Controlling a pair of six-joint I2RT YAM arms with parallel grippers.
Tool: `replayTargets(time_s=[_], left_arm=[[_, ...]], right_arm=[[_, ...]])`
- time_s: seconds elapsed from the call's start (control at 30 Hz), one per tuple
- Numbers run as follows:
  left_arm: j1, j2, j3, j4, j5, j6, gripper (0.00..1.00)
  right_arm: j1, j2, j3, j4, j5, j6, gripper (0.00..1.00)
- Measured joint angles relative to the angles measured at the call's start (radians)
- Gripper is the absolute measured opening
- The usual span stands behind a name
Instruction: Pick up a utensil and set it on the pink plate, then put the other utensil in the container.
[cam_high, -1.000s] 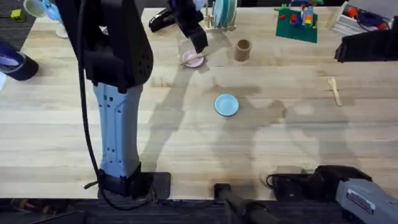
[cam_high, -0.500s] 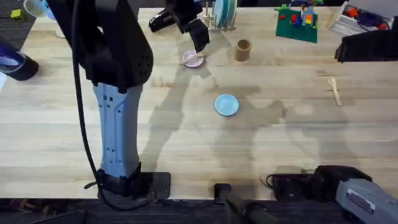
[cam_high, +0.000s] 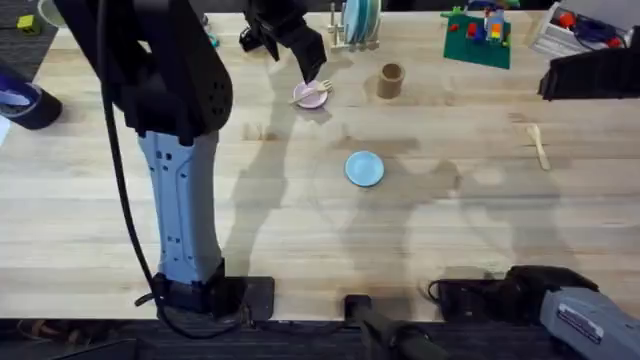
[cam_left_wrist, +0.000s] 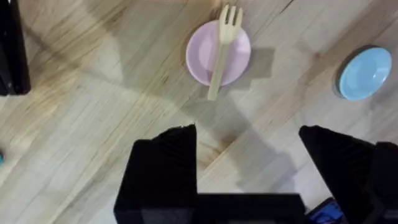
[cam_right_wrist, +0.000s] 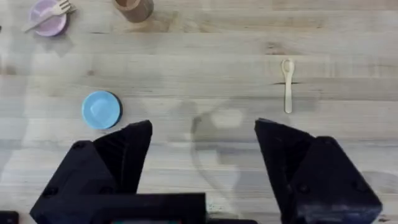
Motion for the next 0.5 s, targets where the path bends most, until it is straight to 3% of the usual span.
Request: replayTargets(time_s=[0.23, 0.37, 0.5], left_arm=[[0.004, -0.145, -0.078, 0.0, 0.009, -0.062, 0.996], [0.004, -0.342, -0.252, 0.004, 0.016, -0.079, 0.995], [0.004, -0.546, -0.466, 0.081, 0.024, -0.093, 0.995]], right_arm=[[0.0, 0.0, 0.0, -0.003, 0.0, 0.0, 0.995], [0.0, 0.0, 0.0, -0.003, 0.0, 0.0, 0.994], [0.0, 0.0, 0.0, -0.003, 0.0, 0.0, 0.994]])
